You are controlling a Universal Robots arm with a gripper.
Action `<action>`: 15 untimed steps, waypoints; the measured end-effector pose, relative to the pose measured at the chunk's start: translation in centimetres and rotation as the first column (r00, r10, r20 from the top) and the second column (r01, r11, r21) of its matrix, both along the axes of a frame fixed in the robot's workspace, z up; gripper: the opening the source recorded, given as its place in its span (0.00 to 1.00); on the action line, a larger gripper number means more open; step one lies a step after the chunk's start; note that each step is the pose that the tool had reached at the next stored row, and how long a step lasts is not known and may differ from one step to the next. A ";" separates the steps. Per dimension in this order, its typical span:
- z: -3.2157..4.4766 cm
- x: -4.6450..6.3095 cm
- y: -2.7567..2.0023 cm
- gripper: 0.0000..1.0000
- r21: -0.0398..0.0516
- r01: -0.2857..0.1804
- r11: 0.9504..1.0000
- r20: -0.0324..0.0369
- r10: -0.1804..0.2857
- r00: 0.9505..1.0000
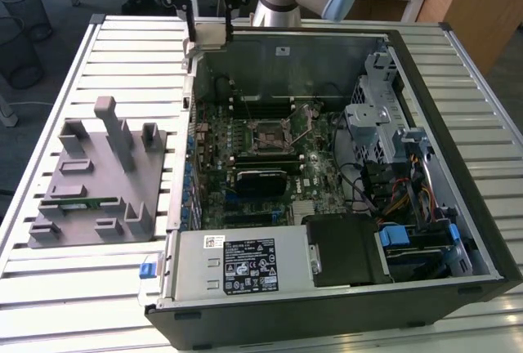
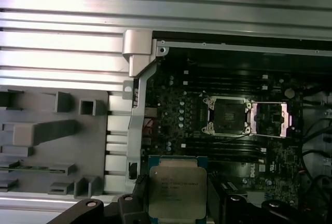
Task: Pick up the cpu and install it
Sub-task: 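Pick up the cpu and move it towards the insertion slot, then place the cpu into insertion slot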
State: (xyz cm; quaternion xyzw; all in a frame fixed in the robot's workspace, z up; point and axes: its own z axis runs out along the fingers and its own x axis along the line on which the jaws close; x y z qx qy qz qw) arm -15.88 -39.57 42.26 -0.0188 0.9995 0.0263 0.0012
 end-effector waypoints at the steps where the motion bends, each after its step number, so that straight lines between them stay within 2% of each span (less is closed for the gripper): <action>1: 0.00 0.3 0.00 0.54 0.000 0.000 1.000 0.000 0.000 1.000; 15: -0.03 2.9 0.01 0.54 0.004 0.000 1.000 0.000 0.000 1.000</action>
